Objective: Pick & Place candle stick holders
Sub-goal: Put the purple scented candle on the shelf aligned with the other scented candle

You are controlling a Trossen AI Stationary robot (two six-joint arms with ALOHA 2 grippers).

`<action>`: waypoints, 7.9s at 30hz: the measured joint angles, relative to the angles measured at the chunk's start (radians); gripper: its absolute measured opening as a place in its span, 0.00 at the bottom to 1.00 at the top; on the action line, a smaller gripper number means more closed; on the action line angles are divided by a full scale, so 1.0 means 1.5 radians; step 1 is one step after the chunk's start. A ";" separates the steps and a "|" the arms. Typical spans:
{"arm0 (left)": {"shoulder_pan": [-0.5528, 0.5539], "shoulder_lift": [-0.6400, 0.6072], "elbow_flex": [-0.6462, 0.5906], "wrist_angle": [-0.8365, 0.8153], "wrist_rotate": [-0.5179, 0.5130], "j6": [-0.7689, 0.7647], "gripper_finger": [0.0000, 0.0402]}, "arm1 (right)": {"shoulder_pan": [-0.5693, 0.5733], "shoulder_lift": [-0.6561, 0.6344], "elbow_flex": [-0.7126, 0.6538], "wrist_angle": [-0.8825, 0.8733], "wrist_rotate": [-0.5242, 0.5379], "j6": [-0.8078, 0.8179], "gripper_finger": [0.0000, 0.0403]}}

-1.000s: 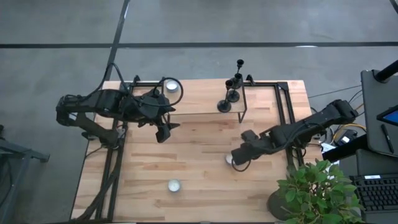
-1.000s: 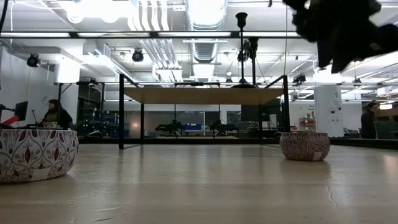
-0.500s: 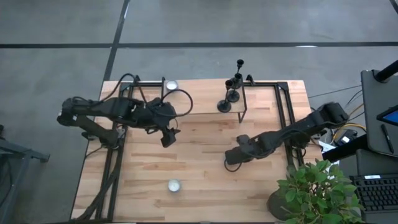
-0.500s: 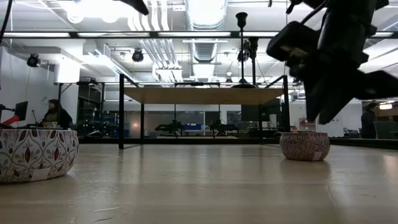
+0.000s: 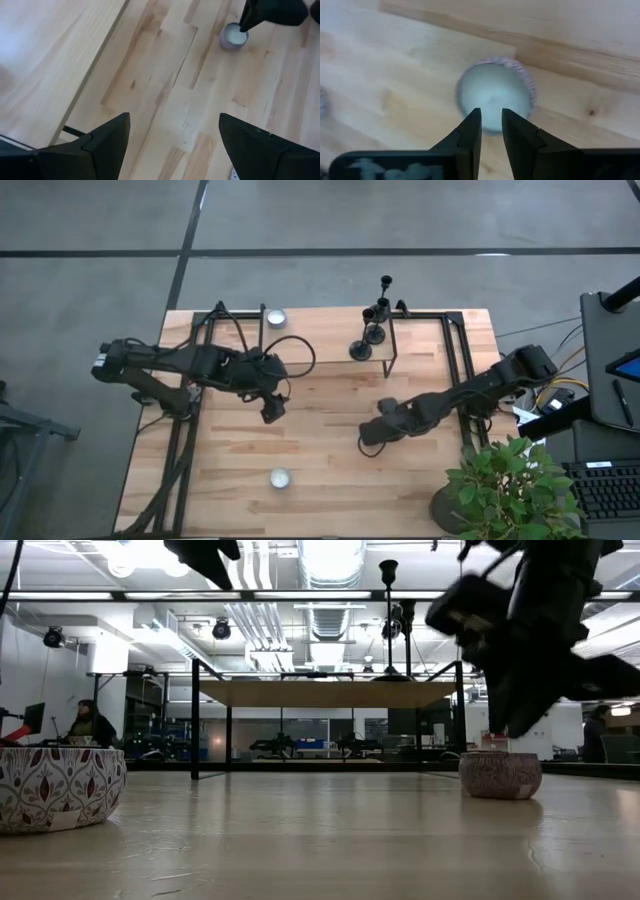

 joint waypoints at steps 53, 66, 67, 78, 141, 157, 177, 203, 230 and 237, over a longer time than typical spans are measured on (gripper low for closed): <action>0.001 -0.001 -0.003 0.044 0.002 0.014 0.75 | -0.009 0.006 -0.040 0.006 0.016 -0.030 0.07; 0.000 -0.002 -0.003 0.044 0.002 0.022 0.75 | -0.014 0.003 0.019 0.011 0.047 -0.067 0.02; 0.000 -0.002 -0.003 0.044 0.002 0.022 0.75 | -0.016 0.003 0.032 0.011 0.055 -0.077 0.02; 0.000 -0.006 -0.004 0.035 0.007 0.027 0.75 | -0.108 0.036 0.274 -0.154 0.072 -0.256 0.02; 0.001 -0.127 -0.005 -0.016 -0.092 -0.031 0.75 | -0.294 0.342 0.785 -0.417 0.156 0.102 0.02; 0.000 -0.127 -0.005 -0.016 -0.083 -0.043 0.75 | -0.323 0.342 0.764 -0.396 0.134 0.100 0.02; 0.001 -0.127 -0.004 -0.017 -0.083 -0.048 0.75 | -0.337 0.343 0.749 -0.361 0.122 0.025 0.03; 0.001 -0.125 -0.004 -0.003 -0.098 0.105 0.75 | -0.270 0.328 0.837 -0.361 0.164 -0.186 0.30; 0.083 0.050 -0.004 0.053 -0.010 0.527 0.60 | 0.008 0.242 0.831 -0.490 0.364 -0.457 0.02; 0.152 0.097 0.001 0.104 -0.001 0.650 0.49 | 0.077 0.228 0.831 -0.562 0.446 -0.320 0.02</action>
